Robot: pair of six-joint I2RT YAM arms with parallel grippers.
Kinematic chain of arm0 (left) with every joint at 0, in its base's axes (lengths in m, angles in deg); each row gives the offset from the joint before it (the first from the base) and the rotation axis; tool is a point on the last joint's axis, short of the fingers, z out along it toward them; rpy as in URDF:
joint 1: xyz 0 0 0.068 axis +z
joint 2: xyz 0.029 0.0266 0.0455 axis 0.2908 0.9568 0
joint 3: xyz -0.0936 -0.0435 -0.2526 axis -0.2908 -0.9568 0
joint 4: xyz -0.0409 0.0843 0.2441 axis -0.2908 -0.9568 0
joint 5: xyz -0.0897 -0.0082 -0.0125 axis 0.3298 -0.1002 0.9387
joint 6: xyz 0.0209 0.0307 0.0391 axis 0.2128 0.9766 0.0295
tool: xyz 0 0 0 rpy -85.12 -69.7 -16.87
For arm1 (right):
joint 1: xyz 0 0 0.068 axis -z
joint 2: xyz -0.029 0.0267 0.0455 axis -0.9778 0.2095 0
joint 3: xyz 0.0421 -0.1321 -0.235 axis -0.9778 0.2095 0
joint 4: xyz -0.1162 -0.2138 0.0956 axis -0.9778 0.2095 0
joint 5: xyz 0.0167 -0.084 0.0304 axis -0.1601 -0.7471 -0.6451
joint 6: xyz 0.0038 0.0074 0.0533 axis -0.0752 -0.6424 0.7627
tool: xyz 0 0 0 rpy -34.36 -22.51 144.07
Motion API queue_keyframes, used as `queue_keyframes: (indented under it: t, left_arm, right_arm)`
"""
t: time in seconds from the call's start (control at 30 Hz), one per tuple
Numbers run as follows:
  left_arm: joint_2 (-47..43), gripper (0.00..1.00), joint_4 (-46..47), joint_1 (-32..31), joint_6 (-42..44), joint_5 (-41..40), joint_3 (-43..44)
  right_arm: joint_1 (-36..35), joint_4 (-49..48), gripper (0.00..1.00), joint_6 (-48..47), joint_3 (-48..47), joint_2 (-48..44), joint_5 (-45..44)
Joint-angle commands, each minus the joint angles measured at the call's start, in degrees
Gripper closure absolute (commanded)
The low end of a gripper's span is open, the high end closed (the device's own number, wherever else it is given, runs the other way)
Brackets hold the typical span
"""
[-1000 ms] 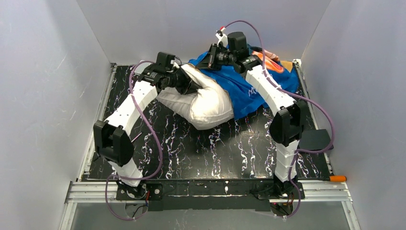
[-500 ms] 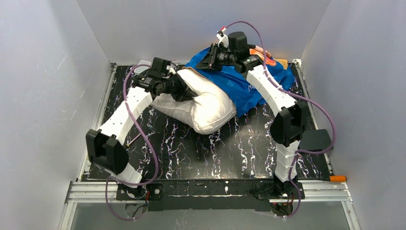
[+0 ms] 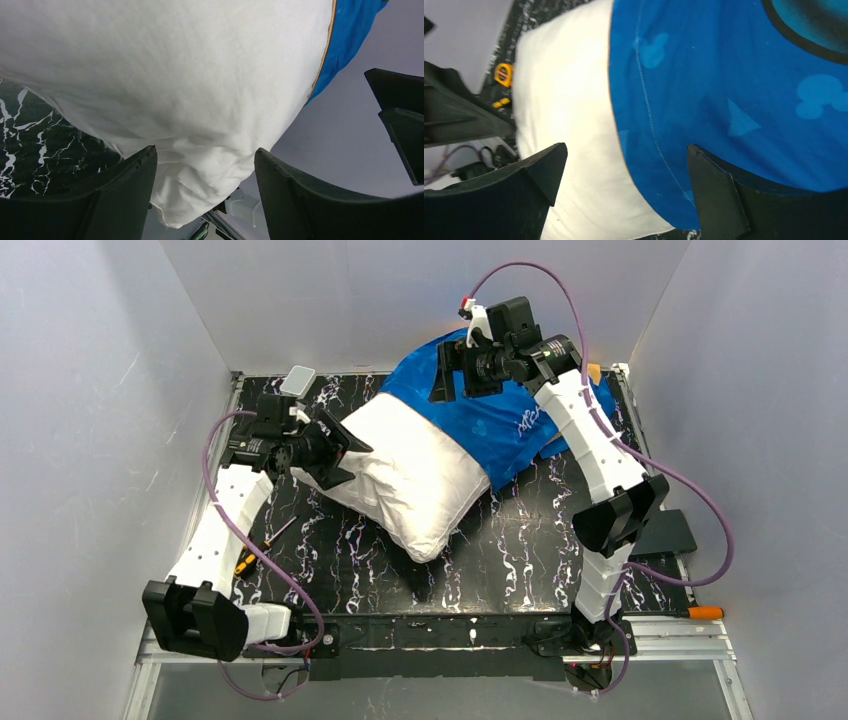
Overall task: Put the pillow into the pillowcase
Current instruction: Stuff the pillow into the pillowcase.
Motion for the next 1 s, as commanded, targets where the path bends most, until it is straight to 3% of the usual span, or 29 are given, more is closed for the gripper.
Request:
queue_keyframes:
  t: [0.0, 0.13, 0.3, 0.47, 0.53, 0.77, 0.83, 0.97]
  left_arm:
    - [-3.82, 0.29, -3.57, 2.45, 1.03, 3.03, -3.35]
    - [-4.05, 0.24, -2.25, 4.83, -0.38, 6.54, -9.21]
    - [-2.06, 0.24, 7.19, 5.38, -1.86, 7.69, -15.62]
    - [2.15, 0.30, 12.88, 5.38, -2.28, 5.61, -16.44]
    - [3.60, 0.38, 14.56, 5.31, -2.48, 6.64, -15.53]
    - [4.30, 0.75, 14.01, 5.28, -0.21, 6.99, -13.11]
    - [4.04, 0.81, 14.00, 5.30, -0.32, 7.07, -12.88]
    - [4.13, 0.91, 14.61, 5.17, -1.44, 7.36, -11.19]
  right_arm:
    - [-1.89, 5.53, 0.02, -6.93, -0.45, -0.77, -7.02]
    - [-3.46, 5.65, 0.02, -8.98, -1.25, 0.90, -9.32]
    - [-5.27, 4.94, 0.02, -12.24, -2.23, 3.48, -12.55]
    - [-6.67, 7.31, 0.09, -11.18, -5.93, 7.56, -25.22]
    - [-6.69, 8.21, 0.21, -10.83, -8.69, 9.51, -28.63]
    - [-6.54, 8.05, 0.84, -9.76, -13.49, 9.42, -30.44]
    - [-6.27, 7.48, 0.92, -9.64, -13.23, 7.88, -27.60]
    - [-5.52, 3.24, 0.95, -8.43, -9.97, 3.51, -13.76]
